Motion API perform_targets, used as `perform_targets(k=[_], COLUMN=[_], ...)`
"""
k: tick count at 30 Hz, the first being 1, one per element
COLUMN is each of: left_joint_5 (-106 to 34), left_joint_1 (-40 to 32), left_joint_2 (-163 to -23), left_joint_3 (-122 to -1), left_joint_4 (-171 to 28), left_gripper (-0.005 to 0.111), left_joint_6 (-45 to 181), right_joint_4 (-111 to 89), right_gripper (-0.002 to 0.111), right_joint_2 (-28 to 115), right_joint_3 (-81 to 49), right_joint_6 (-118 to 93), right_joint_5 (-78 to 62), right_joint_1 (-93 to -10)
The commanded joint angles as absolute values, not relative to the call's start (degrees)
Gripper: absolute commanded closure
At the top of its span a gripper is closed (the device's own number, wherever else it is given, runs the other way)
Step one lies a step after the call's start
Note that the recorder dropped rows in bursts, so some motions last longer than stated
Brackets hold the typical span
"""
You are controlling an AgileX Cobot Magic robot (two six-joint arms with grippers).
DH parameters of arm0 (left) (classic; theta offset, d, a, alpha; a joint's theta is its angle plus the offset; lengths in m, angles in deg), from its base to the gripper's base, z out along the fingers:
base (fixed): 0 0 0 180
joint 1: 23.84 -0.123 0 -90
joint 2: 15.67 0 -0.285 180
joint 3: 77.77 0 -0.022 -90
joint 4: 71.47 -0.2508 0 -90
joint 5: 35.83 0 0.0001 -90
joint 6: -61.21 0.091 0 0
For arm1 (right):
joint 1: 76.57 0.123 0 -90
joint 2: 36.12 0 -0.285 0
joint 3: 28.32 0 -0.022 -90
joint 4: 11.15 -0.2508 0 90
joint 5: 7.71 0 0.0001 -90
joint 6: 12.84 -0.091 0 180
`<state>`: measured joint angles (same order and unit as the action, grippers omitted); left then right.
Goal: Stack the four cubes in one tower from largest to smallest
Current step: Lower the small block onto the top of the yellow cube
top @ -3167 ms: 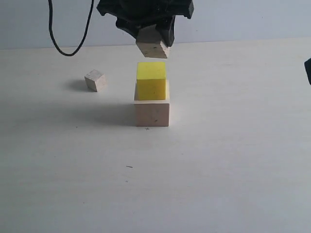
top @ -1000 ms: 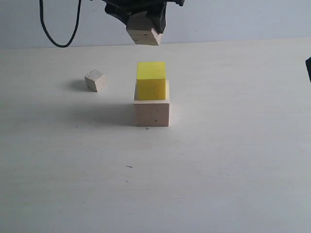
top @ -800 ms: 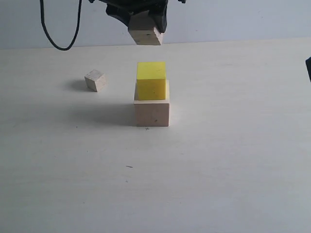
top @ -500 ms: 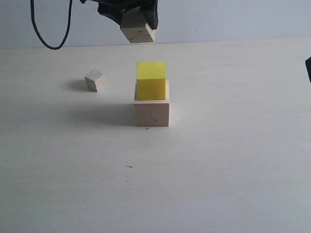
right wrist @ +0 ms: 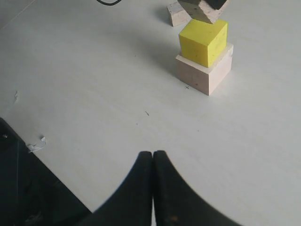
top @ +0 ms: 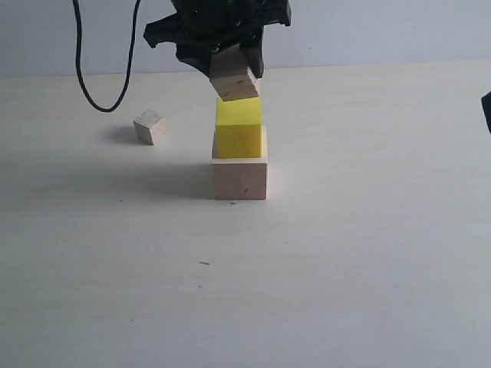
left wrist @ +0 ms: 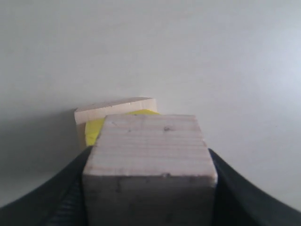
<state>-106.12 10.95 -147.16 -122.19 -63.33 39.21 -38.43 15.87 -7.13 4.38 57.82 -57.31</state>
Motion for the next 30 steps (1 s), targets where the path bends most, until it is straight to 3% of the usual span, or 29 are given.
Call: perform_targets(k=[1, 30], left_joint_5=[-105.79, -105.79], left_joint_1=[11.09, 12.66], left_joint_2=[-146.71, -142.78], left_joint_3=[-122.08, -116.56], left_joint_4=[-63.15, -65.64], left_gripper=[0.107, 0.107], left_joint_6=[37.82, 34.10], right_joint_4=[-38.99, -38.99], right_gripper=[0.108, 0.108], right_joint_2=[15.62, 15.62], right_joint_3=[-6.95, -6.95], right_joint_6=[4.64, 4.65], right_joint_5=[57.78, 57.63], right_joint_1=[-57.24, -57.24])
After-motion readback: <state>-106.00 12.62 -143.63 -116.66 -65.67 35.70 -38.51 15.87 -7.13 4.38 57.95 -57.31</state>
